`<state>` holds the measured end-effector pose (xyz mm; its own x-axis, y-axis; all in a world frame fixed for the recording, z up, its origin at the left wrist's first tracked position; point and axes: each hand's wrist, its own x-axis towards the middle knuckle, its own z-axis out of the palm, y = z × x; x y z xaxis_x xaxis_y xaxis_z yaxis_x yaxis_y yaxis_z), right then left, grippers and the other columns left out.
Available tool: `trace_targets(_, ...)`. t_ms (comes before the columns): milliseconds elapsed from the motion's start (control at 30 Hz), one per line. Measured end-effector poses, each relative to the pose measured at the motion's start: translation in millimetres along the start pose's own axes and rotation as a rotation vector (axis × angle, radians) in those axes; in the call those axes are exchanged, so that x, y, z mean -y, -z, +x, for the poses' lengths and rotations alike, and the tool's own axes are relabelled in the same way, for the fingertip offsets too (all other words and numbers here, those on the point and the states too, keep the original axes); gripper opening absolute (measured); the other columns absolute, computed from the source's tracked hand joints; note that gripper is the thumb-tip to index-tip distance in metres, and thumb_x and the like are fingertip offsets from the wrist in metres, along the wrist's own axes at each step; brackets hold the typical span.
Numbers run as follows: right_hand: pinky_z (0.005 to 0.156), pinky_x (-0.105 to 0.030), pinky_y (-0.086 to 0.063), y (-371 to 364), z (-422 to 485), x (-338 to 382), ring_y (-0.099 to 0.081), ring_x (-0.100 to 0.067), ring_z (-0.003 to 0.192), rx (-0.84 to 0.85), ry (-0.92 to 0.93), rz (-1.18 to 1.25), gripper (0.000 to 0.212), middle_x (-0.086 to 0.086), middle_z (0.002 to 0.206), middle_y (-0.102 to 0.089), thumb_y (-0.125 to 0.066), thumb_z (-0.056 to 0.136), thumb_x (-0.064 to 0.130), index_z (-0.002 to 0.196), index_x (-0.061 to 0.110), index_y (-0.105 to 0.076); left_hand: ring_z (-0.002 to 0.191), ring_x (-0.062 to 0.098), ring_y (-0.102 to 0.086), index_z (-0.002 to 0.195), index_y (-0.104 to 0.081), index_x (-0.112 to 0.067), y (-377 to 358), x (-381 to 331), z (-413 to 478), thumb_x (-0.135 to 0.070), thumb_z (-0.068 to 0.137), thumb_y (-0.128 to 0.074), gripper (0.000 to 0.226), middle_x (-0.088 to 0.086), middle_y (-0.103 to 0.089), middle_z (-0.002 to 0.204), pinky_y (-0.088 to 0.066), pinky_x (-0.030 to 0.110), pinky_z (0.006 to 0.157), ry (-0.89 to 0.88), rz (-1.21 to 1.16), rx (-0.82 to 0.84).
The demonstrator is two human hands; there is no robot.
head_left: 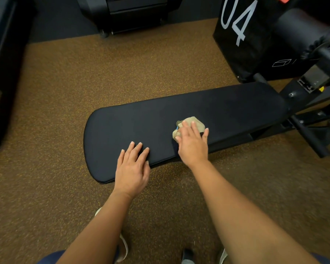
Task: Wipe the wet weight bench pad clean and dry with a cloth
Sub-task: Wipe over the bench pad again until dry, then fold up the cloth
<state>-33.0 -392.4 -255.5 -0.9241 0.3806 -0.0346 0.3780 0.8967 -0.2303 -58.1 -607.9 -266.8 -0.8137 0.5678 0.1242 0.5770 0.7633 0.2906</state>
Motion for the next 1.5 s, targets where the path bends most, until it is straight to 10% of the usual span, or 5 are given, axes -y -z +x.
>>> trace_targets(567, 0.116, -0.055, -0.002, 16, -9, -29, -0.007, -0.013, 0.146, 0.096, 0.275, 0.028, 0.044, 0.01, 0.155, -0.024, -0.037, 0.1, 0.03, 0.143, 0.024, -0.034, 0.141, 0.027, -0.03, 0.132, -0.056, -0.015, -2, -14, 3, -0.037, 0.093, -0.031, 0.051, 0.009, -0.048, 0.143, -0.021, 0.05, 0.116, 0.07, -0.009, -0.036)
trace_targets(800, 0.114, -0.058, -0.001, 35, 20, -81, -0.012, -0.023, 0.145, -0.044, -0.27, 0.067, 0.04, -0.005, 0.149, -0.034, -0.042, 0.098, 0.023, 0.137, 0.019, -0.036, 0.139, 0.031, -0.033, 0.129, -0.059, -0.012, -5, -16, 4, -0.035, 0.092, -0.033, 0.05, 0.012, -0.05, 0.14, -0.024, 0.051, 0.115, 0.071, -0.031, -0.068)
trace_targets(1000, 0.116, -0.051, -0.001, 18, -6, -64, -0.012, -0.013, 0.146, 0.016, 0.226, 0.063, 0.044, 0.009, 0.152, -0.033, -0.041, 0.099, 0.027, 0.142, 0.022, -0.037, 0.138, 0.034, -0.034, 0.128, -0.059, -0.009, -10, -27, 11, -0.032, 0.092, -0.033, 0.05, 0.015, -0.051, 0.139, -0.026, 0.052, 0.114, 0.051, -0.074, -0.086)
trace_targets(1233, 0.115, -0.054, 0.0, 25, -14, -62, -0.012, -0.019, 0.146, -0.048, -0.074, 0.068, 0.044, -0.001, 0.151, -0.034, -0.038, 0.099, 0.026, 0.142, 0.017, -0.034, 0.14, 0.031, -0.031, 0.13, -0.057, -0.013, -15, -45, 23, -0.033, 0.092, -0.032, 0.05, 0.011, -0.049, 0.141, -0.023, 0.051, 0.115, 0.028, -0.083, -0.051)
trace_targets(1500, 0.088, -0.044, -0.046, 37, -32, -42, -0.063, -0.029, 0.088, -0.273, 0.151, 0.488, 0.044, -0.009, 0.098, -0.068, -0.029, 0.092, 0.037, 0.11, 0.007, -0.056, 0.141, 0.03, -0.03, 0.131, -0.055, -0.01, -27, -93, 67, -0.029, 0.095, -0.04, 0.043, 0.01, -0.053, 0.137, -0.03, 0.043, 0.111, -0.124, -0.281, -0.005)
